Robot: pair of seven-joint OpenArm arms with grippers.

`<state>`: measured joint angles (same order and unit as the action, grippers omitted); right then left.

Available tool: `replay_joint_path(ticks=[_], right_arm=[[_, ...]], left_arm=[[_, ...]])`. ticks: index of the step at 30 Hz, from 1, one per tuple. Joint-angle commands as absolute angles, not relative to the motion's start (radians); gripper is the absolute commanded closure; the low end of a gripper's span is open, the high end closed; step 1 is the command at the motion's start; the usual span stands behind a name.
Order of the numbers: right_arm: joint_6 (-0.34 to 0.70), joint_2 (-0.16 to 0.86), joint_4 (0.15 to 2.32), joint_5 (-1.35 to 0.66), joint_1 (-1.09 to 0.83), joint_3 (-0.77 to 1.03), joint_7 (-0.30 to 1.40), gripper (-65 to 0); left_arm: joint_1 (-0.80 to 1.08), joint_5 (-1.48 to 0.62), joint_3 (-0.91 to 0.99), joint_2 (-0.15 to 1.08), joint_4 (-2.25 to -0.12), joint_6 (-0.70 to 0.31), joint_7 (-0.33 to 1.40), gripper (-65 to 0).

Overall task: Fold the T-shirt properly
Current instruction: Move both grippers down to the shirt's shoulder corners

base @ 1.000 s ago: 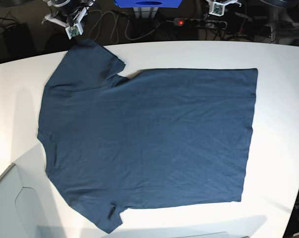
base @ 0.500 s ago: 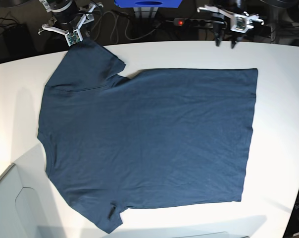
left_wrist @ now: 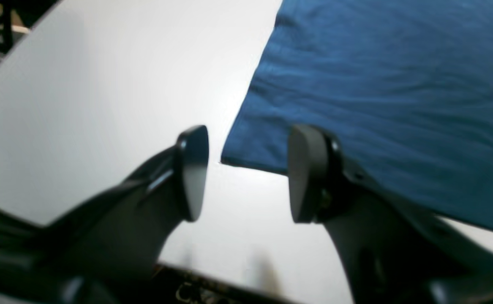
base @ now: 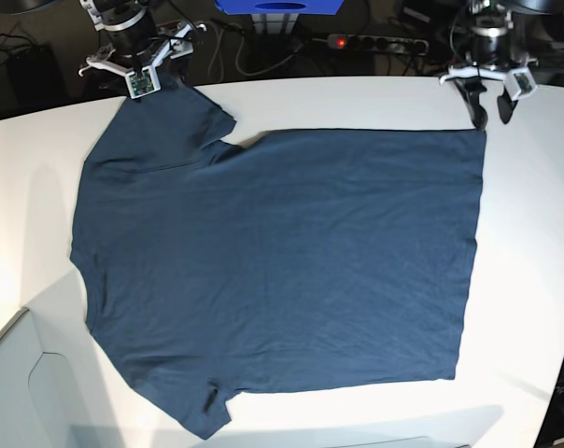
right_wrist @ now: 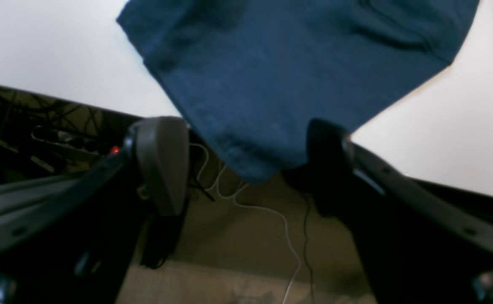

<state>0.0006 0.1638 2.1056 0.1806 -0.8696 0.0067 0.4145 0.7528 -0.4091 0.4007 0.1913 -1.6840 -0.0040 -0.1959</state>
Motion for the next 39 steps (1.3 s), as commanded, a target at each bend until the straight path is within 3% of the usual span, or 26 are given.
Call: replay_joint_path(ticks=[1, 18, 28, 31, 36, 39], right_arm=[[0.01, 0.168, 2.121, 0.18, -0.881, 0.01, 0.395, -42.2], [0.01, 0.168, 2.118, 0.18, -0.868, 0.013, 0.397, -42.3], [0.01, 0.168, 2.118, 0.18, -0.866, 0.013, 0.397, -42.3], [0.01, 0.168, 2.12, 0.18, -0.866, 0.013, 0.397, -42.2], [0.01, 0.166, 2.12, 0.18, -0.852, 0.015, 0.392, -42.2], [0.01, 0.165, 2.12, 0.18, -0.851, 0.015, 0.39, -42.1]], left_arm=[[0.746, -0.414, 0.409, 0.196, -1.676, -0.002, -0.226, -29.9], [0.544, -0.414, 0.38, 0.2, -1.406, -0.002, -0.226, -30.0], [0.533, -0.414, 0.366, 0.189, -1.389, -0.002, -0.226, -29.3], [0.533, -0.414, 0.367, 0.189, -1.388, -0.002, -0.226, -22.2], [0.533, -0.414, 0.369, 0.189, -1.388, -0.002, -0.226, 0.0], [0.533, -0.414, 0.371, 0.189, -1.388, -0.002, -0.226, 0.0]])
